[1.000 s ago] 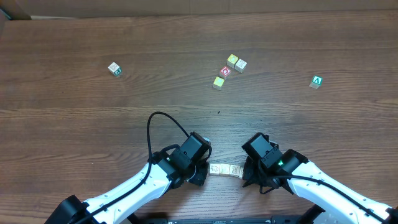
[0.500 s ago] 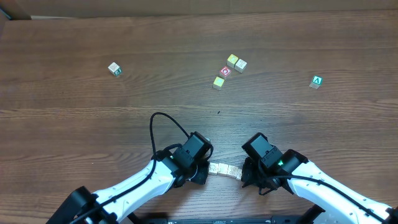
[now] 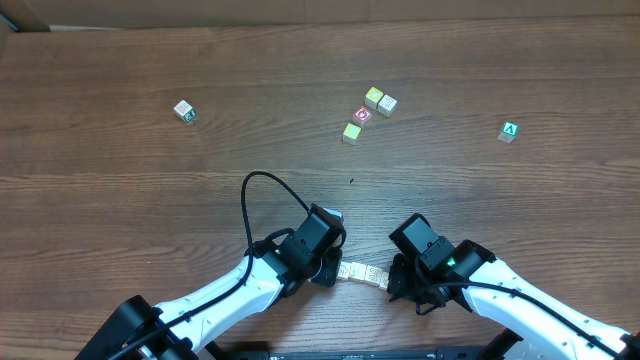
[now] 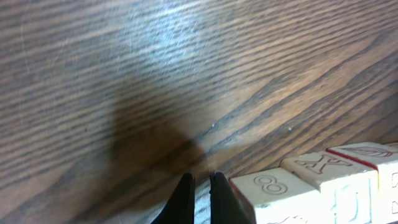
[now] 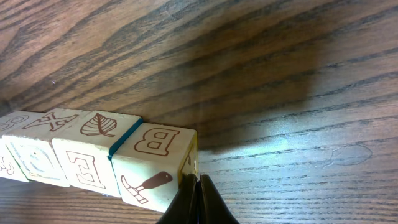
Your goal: Flip 4 blocks
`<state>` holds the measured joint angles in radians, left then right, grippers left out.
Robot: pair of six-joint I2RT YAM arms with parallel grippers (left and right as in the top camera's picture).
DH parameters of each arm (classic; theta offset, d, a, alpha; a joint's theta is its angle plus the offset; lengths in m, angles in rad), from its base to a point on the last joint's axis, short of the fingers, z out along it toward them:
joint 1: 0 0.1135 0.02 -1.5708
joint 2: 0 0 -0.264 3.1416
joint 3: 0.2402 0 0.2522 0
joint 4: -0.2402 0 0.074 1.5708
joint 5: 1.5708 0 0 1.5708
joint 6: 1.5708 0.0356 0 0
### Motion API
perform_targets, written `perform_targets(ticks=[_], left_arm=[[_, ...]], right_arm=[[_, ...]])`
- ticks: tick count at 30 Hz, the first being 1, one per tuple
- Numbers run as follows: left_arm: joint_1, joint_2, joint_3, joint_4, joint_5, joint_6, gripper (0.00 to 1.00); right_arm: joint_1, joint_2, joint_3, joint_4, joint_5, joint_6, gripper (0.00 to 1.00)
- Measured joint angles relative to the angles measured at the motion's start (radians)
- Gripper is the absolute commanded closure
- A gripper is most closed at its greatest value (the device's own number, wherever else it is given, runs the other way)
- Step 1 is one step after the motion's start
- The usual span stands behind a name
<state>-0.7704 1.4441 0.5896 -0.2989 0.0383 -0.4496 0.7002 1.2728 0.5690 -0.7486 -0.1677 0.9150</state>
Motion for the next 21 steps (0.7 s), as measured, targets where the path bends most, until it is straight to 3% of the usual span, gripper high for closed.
perform_targets(ticks=[21], left_arm=[[0.001, 0.0, 0.0, 0.036, 0.055, 0.132, 0.96]], right_arm=[[0.0, 0.0, 0.0, -0.007, 0.0, 0.001, 0.96]])
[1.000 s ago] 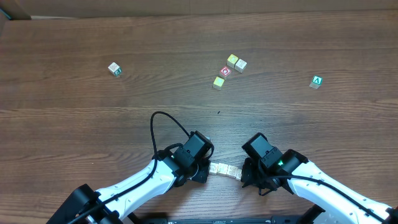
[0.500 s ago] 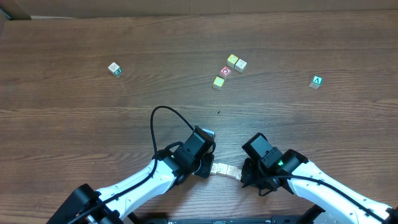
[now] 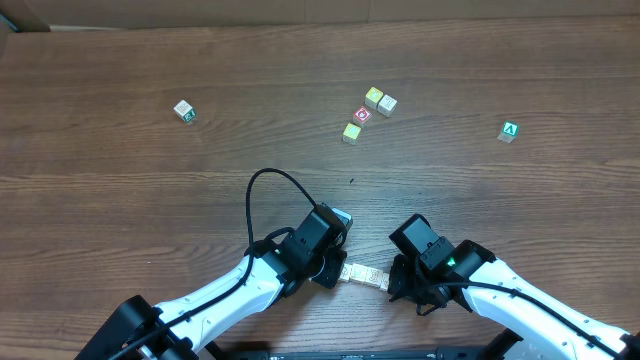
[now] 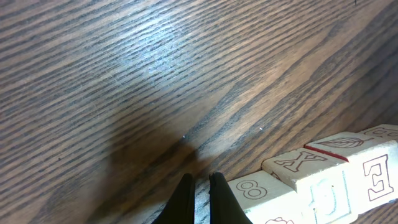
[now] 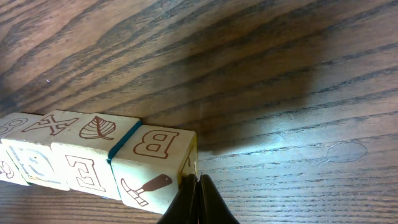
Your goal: Flip 4 blocks
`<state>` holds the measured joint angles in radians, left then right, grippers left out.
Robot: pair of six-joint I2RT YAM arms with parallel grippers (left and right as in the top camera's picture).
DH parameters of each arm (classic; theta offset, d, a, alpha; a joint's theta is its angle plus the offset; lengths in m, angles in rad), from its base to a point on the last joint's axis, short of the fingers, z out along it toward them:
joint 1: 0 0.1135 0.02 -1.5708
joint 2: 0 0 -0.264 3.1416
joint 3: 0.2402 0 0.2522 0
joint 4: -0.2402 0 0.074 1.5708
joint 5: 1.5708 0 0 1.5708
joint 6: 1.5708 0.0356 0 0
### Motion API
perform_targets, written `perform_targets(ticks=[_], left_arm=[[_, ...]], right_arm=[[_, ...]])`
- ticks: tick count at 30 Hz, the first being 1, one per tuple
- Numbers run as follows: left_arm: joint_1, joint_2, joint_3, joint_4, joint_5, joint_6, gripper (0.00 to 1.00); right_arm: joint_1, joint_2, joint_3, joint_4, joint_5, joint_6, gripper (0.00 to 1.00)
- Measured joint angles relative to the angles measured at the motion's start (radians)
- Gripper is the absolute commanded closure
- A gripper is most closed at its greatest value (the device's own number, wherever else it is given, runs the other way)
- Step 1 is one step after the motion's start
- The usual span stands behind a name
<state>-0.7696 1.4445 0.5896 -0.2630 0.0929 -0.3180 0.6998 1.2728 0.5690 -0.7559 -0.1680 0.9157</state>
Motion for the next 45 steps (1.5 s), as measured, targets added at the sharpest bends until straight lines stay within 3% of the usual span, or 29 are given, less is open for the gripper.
perform_targets(ticks=[20, 30, 39, 45], left_arm=[[0.0, 0.0, 0.0, -0.006, -0.013, 0.003, 0.96], [0.116, 0.0, 0.0, -0.021, -0.045, -0.082, 0.96], [0.146, -0.004, 0.01, -0.2, 0.001, -0.121, 0.96], [0.146, -0.008, 0.014, -0.338, 0.152, -0.136, 0.96]], right_arm=[[0.0, 0.0, 0.0, -0.002, -0.027, 0.0, 0.96], [0.0, 0.0, 0.0, -0.001, -0.037, 0.0, 0.96], [0.0, 0.0, 0.0, -0.032, 0.035, 0.031, 0.96], [0.0, 0.0, 0.0, -0.024, 0.065, 0.051, 0.96]])
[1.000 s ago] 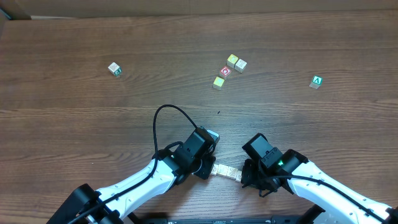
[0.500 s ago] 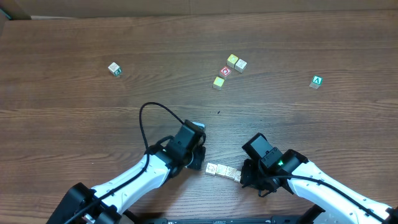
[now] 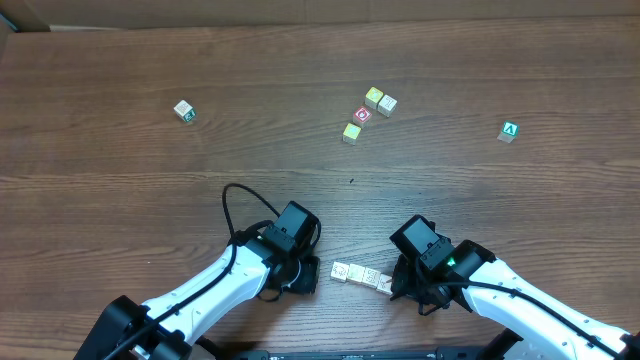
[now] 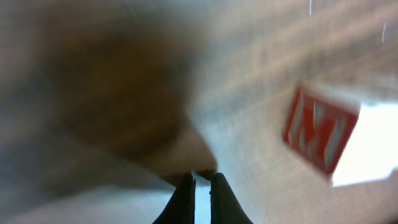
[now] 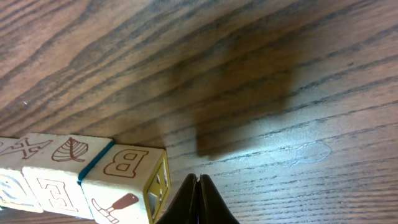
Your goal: Flip 4 blocks
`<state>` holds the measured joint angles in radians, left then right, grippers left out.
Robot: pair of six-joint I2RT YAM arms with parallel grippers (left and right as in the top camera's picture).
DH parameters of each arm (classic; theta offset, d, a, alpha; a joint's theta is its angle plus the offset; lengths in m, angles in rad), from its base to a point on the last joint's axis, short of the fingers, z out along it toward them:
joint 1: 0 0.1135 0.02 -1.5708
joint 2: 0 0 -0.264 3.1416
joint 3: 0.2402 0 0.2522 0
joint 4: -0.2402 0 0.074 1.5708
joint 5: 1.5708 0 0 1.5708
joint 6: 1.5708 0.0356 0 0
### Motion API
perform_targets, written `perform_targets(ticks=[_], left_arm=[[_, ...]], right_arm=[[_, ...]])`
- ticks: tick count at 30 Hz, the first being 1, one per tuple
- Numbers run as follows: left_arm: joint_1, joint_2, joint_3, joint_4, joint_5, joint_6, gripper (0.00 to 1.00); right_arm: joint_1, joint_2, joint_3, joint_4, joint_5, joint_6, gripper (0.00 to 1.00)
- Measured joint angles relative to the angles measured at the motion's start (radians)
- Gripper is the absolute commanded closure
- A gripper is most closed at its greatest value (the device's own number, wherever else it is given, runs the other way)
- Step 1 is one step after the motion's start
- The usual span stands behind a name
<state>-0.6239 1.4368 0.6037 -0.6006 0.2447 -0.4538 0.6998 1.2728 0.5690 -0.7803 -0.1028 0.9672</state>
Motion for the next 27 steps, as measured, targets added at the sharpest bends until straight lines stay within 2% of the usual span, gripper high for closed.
perform_targets(ticks=[5, 9, 27], left_arm=[[0.0, 0.006, -0.014, -0.027, 0.161, 0.0, 0.96], [0.0, 0.006, -0.014, 0.002, 0.224, -0.001, 0.96], [0.0, 0.006, -0.014, 0.099, 0.26, -0.083, 0.96]], right_arm=[[0.0, 0.0, 0.0, 0.003, 0.006, 0.002, 0.96], [0.0, 0.0, 0.0, 0.002, 0.006, 0.002, 0.96], [0.0, 0.0, 0.0, 0.002, 0.005, 0.002, 0.96]])
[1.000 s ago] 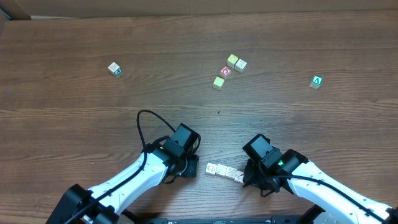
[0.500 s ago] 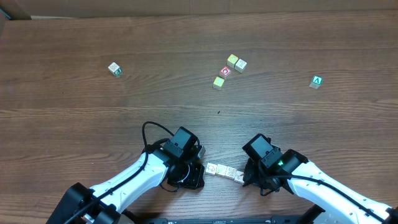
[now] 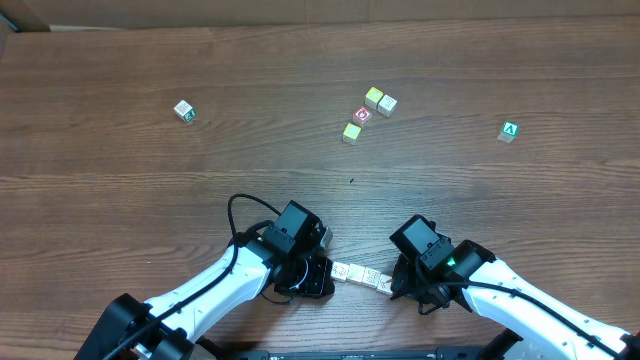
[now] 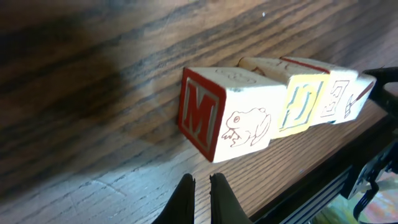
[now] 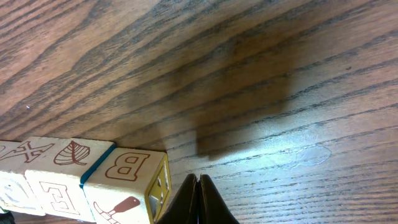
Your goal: Flip 4 blocks
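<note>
A row of wooden letter blocks (image 3: 360,275) lies near the table's front edge, between my two arms. In the left wrist view its left end is a block with a red M face and a frog (image 4: 224,115), then a yellow-faced block (image 4: 303,99). My left gripper (image 4: 202,182) is shut and empty, just short of the M end. In the right wrist view the right end is the B block (image 5: 127,177), with a hammer on its front and a yellow side face. My right gripper (image 5: 199,182) is shut, just right of that block.
Loose blocks lie farther back: one at the far left (image 3: 183,110), a cluster of several near the middle (image 3: 374,97) (image 3: 351,132), and a green one at the right (image 3: 509,131). The table's front edge (image 4: 323,180) runs close beside the row.
My left gripper has come closer to the row's M end, and its view is sharp instead of blurred. The right gripper and the row have barely shifted.
At first my left gripper stood shut behind the row's left end, and my right gripper touched the B block's side. Then the left arm had swung out to the row's left and the right gripper stood slightly off the B block. Now both shut grippers flank the row's ends.
</note>
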`<state>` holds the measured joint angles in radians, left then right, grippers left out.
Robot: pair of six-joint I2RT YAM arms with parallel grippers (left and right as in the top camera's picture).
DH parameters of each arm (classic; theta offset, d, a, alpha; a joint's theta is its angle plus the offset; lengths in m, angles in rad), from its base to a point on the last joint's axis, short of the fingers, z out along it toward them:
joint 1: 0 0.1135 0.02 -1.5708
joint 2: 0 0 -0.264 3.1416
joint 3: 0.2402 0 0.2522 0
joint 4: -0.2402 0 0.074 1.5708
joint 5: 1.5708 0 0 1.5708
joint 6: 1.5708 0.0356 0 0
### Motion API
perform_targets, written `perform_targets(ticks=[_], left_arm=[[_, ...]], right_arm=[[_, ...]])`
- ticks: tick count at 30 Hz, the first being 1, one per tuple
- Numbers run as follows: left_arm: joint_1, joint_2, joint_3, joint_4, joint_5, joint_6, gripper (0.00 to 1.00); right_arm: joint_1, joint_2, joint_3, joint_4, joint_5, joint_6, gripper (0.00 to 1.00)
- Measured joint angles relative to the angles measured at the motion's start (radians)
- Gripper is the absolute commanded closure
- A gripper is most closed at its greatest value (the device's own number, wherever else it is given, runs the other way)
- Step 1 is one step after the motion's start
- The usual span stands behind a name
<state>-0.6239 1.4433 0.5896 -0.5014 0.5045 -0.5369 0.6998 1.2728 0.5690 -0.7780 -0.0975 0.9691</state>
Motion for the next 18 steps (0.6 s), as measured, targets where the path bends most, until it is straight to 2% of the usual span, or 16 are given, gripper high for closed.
perform_targets(ticks=[18], left_arm=[[0.0, 0.0, 0.0, 0.05, -0.031, -0.041, 0.96]], right_arm=[[0.0, 0.0, 0.0, -0.01, -0.003, 0.0, 0.96]])
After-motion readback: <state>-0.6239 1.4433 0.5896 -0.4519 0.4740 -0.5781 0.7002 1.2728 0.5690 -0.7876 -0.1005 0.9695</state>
